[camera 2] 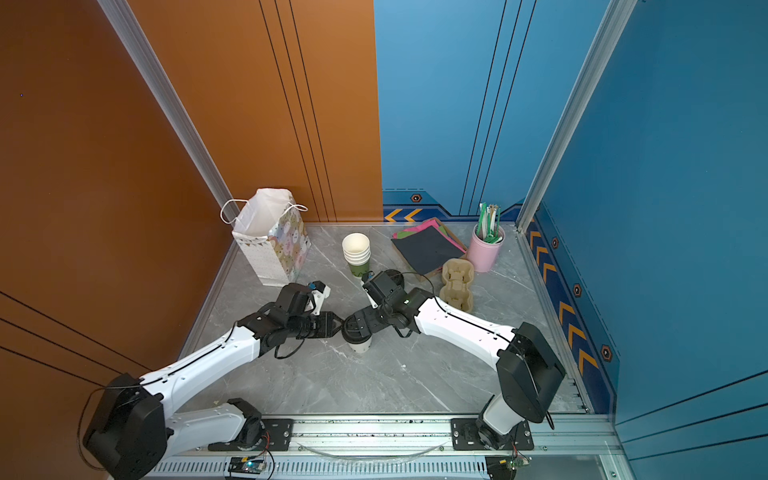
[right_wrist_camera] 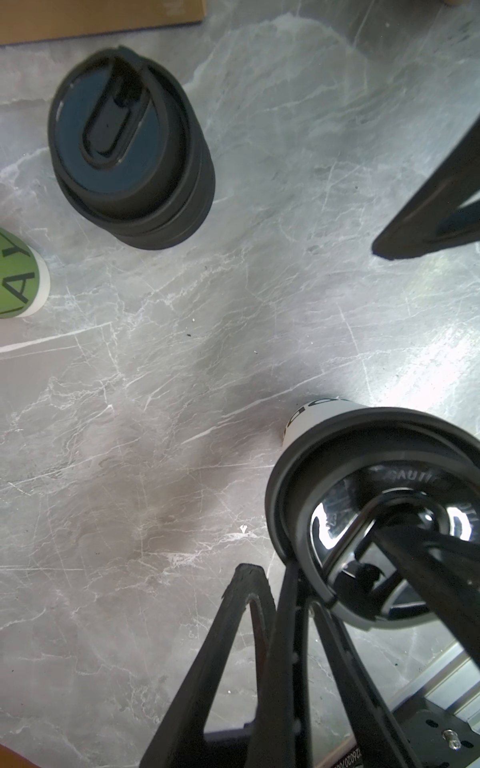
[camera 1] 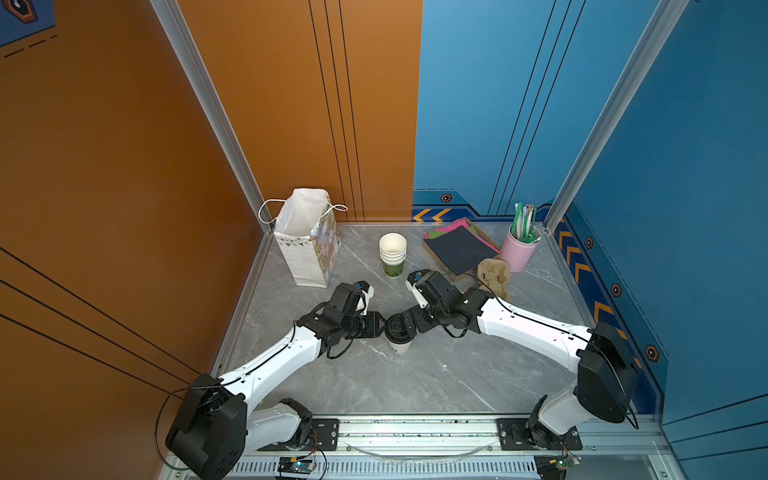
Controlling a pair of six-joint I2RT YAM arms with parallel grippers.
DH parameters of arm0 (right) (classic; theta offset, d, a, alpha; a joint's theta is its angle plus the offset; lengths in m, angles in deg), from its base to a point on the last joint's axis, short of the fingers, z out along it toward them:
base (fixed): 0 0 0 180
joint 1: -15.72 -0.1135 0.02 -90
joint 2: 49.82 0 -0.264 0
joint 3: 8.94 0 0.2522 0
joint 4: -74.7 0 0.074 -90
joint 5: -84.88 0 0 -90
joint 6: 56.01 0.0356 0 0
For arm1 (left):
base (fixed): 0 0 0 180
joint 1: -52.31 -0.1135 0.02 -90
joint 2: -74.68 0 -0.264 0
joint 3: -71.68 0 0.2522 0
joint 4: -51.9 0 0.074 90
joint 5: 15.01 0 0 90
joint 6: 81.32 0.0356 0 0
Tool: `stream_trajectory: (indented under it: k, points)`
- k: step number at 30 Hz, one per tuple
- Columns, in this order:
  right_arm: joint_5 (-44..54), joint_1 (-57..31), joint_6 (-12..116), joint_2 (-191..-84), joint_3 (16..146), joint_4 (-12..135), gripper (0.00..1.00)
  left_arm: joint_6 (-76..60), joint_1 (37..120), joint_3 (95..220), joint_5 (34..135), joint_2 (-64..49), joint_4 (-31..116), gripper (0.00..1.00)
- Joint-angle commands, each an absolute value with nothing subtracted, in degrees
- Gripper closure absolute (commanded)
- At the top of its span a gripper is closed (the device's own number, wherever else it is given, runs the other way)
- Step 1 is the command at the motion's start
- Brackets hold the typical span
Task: Pack the takeout coffee
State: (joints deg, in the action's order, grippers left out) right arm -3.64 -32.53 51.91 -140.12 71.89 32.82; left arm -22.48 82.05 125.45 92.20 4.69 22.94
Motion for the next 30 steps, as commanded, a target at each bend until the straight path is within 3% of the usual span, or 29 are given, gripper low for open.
stream_trajectory:
  k: [1, 8, 16, 30]
  points:
    - [-7.0, -31.7, 51.0, -143.0, 68.0, 25.8, 0.0, -21.3, 83.6, 121.2, 87.8, 1.0, 12.5, 0.65]
    - [-6.3, -31.6, 51.0, -143.0, 68.6, 25.9, 0.0, -20.8, 83.8, 124.4, 91.0, 3.1, 12.6, 0.65]
    - [-5.7, -31.6, 50.2, -143.2, 69.9, 25.8, 0.0, -20.9, 82.2, 128.5, 93.0, 8.2, 15.3, 0.52]
    - [-1.7, -31.3, 49.2, -142.0, 80.0, 26.2, 0.0, -19.8, 80.9, 126.3, 95.2, 14.9, 19.6, 0.38]
